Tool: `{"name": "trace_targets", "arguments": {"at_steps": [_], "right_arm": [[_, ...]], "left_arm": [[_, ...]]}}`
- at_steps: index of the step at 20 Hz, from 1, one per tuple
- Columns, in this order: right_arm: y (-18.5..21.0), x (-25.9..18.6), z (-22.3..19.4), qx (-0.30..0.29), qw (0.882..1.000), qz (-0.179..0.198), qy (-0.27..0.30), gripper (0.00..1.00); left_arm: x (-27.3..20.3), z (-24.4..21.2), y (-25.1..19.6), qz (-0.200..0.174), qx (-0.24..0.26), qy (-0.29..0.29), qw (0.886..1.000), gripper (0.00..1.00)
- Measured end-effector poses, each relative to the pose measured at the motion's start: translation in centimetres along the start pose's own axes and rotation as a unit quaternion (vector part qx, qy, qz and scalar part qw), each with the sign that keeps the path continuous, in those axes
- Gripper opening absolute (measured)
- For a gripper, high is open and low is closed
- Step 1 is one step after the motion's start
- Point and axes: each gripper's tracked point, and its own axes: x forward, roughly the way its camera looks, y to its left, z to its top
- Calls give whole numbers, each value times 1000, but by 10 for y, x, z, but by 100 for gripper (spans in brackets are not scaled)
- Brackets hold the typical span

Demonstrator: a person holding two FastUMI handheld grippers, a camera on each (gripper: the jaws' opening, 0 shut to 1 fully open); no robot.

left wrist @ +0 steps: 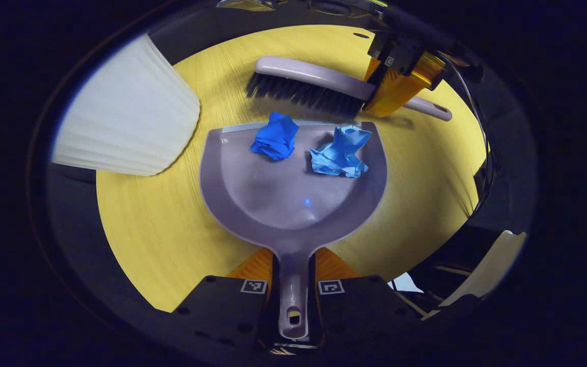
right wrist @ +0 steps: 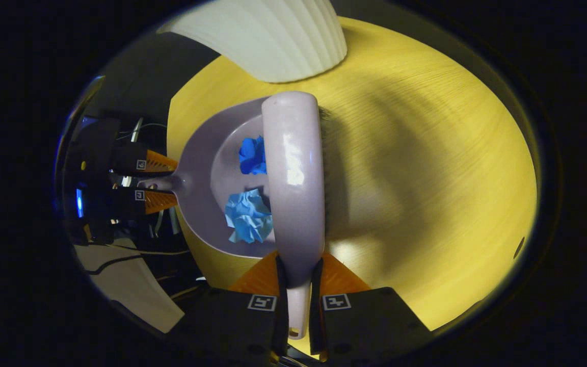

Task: Pick up the small broom and dustpan from the desktop, sweep the trash into the dustpan with the broom, and then empty the trash into the garbage bin.

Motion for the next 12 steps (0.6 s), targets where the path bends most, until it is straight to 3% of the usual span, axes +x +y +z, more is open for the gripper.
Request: {"name": "trace_targets", "arguments": {"at_steps": [6, 12], "right_arm": [[-11, -35, -27, 68, 990, -45, -117, 18], [-41, -40, -63, 156, 955, -91, -237, 18]], "left_arm": [[2, -2, -2, 7, -11, -75, 997, 20], [13, -3, -1, 12, -19, -169, 985, 20]]}}
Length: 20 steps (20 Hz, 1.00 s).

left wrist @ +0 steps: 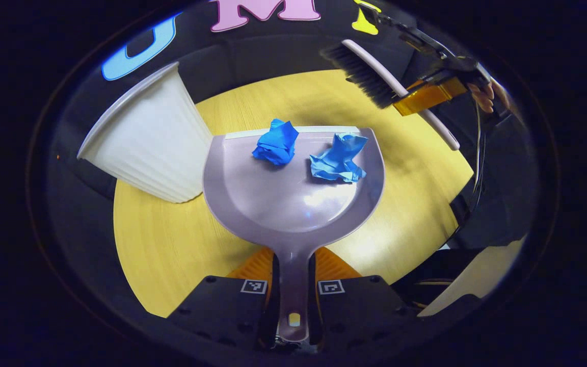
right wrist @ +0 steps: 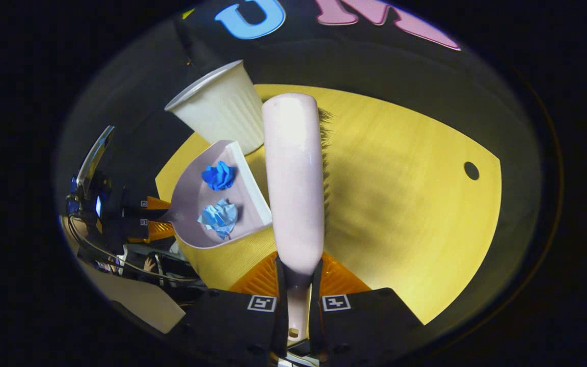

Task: Pick up the small broom and dustpan from the desktop, sweep the trash into the dustpan with the broom, and then empty the trash into the garbage bin.

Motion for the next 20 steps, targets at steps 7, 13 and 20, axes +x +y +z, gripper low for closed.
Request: {"name": "trace_targets", "arguments": {"at_steps": [7, 13, 20], "right_arm": [[-29, 65, -73, 45, 993, -48, -95, 18], [-25, 78, -70, 72, 979, 1, -190, 18], [-38, 72, -84, 54, 981, -14, -183, 18]], "left_arm": [[25, 13, 1, 32, -6, -123, 992, 20], [-16, 50, 35, 112, 17, -185, 976, 20], [-61, 76, 163, 288, 99, -117, 945, 20]]}}
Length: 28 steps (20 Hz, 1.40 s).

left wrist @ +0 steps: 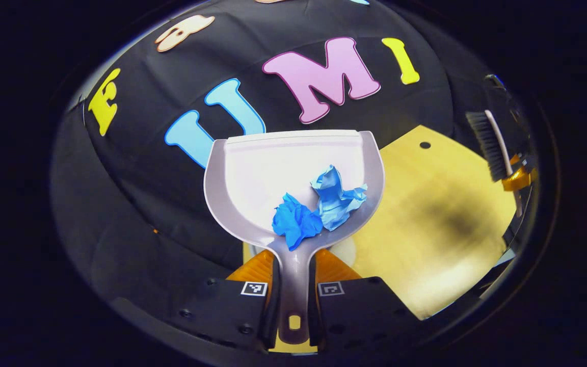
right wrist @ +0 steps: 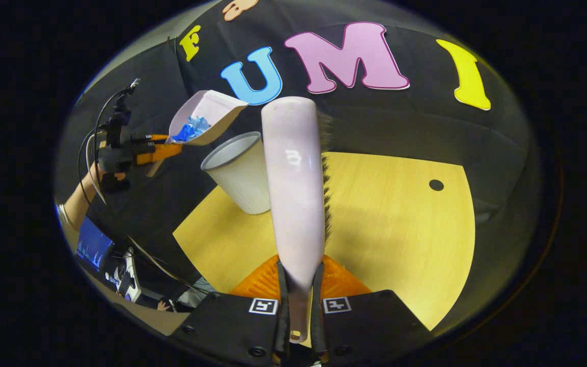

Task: Pick up the small broom and dustpan from the desktop, sweep the trash into the dustpan with the broom, and then empty the trash into the garbage bin.

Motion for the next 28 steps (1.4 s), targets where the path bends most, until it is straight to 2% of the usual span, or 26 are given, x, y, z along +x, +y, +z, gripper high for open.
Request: {"name": "trace_targets", "arguments": {"at_steps": [4, 7, 11, 13, 16, 17, 18, 20, 23, 25, 28], "right_arm": [[-12, -8, -14, 23, 1000, -3, 2, 18], [-21, -12, -25, 23, 1000, -12, 9, 18], [-30, -17, -31, 37, 999, -14, 9, 18], [-32, -18, -30, 41, 999, -13, 5, 18], [-35, -18, -34, 43, 999, -16, 7, 18], [-35, -18, -35, 42, 999, -17, 8, 18], [-33, -17, -35, 41, 999, -16, 9, 18], [-32, -18, -36, 40, 999, -13, 10, 18], [-32, -18, -37, 41, 999, -12, 13, 18], [-32, -19, -38, 41, 999, -13, 14, 18], [-32, -21, -41, 40, 999, -14, 17, 18]], "left_arm": [[13, -10, 39, 41, 73, 46, 995, 20], [21, -17, 70, 101, 162, 69, 979, 20], [29, -32, 93, 137, 221, 113, 959, 20], [27, -34, 103, 166, 265, 123, 942, 19], [24, -34, 120, 218, 351, 131, 901, 20], [25, -33, 122, 228, 369, 132, 891, 20], [22, -35, 127, 235, 379, 132, 885, 18], [22, -41, 136, 248, 388, 133, 878, 21], [17, -37, 136, 258, 390, 125, 875, 20], [19, -39, 132, 252, 367, 118, 888, 19], [16, -33, 125, 233, 311, 104, 915, 20]]}}
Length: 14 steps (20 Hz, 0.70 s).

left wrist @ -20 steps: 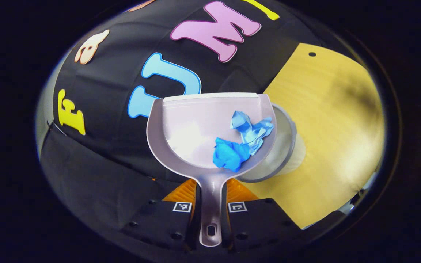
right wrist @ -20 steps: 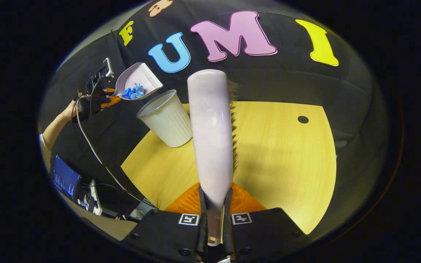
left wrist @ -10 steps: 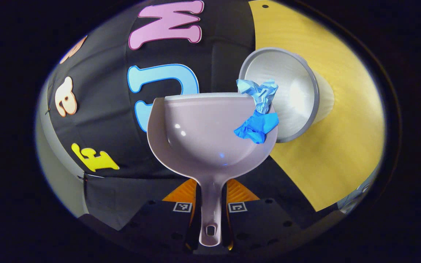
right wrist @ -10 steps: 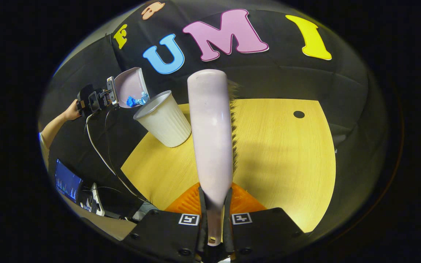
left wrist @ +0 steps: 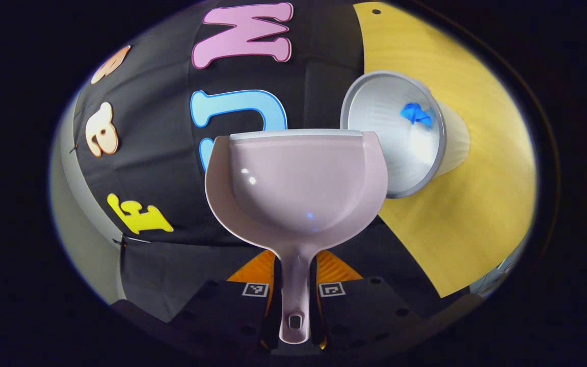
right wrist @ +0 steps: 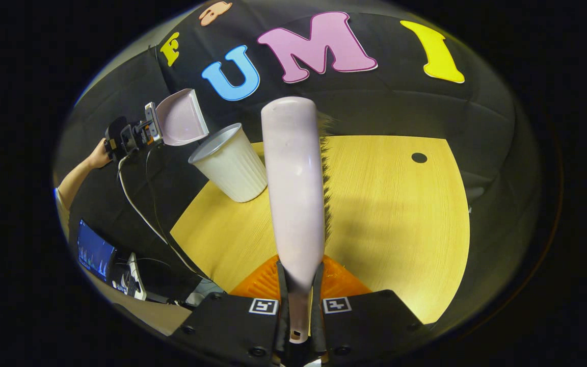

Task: Pick up the small broom and dustpan from the desktop, sweep the trash into the dustpan with the broom, and then empty the trash into the garbage bin.

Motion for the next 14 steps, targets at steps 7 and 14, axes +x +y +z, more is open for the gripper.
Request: {"name": "trace_targets", "arguments": {"at_steps": [7, 14], "right_arm": [[11, 1, 5, 4, 1000, 6, -7, 18], [20, 3, 7, 6, 1000, 2, -11, 18]], "left_arm": [[-78, 53, 4, -65, -184, -85, 977, 19], [-145, 109, -18, -172, -327, -146, 918, 19]]}}
